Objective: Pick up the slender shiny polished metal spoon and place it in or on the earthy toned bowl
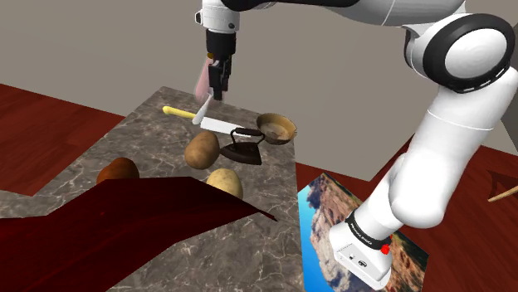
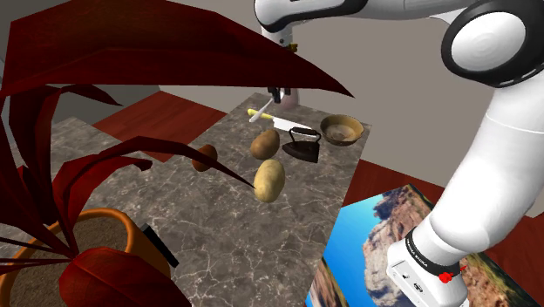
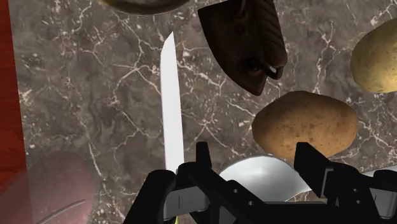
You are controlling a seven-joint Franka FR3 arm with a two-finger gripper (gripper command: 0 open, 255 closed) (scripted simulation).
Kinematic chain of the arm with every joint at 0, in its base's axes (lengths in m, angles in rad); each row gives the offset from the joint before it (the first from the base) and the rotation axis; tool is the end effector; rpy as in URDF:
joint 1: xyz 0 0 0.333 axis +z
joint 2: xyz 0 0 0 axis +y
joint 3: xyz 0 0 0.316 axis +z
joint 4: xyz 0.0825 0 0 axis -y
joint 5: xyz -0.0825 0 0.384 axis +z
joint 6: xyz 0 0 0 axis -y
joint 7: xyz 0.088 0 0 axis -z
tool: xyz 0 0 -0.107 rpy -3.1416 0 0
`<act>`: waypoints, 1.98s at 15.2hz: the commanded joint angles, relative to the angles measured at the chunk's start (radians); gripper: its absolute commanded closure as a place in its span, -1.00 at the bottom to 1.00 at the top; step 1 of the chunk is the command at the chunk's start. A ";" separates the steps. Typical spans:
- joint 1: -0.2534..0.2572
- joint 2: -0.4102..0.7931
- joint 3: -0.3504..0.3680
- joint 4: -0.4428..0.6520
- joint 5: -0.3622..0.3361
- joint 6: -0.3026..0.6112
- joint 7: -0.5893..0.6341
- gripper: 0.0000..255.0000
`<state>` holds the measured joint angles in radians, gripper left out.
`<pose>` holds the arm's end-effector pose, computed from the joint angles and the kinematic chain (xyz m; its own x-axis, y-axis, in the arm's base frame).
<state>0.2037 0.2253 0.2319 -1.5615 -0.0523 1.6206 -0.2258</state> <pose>0.5621 0.2422 0.5040 0.7746 0.6131 -0.1553 0.6158 -0.7871 -0.0359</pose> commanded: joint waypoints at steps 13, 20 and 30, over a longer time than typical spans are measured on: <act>-0.174 -0.269 -0.139 -0.322 0.006 0.067 -0.311 1.00; -0.256 -0.336 -0.231 -0.395 -0.023 0.083 -0.477 1.00; -0.256 -0.315 -0.232 -0.507 -0.026 0.216 -0.468 1.00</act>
<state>-0.0529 -0.0924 -0.0008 -2.0604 -0.0780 1.8254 -0.6963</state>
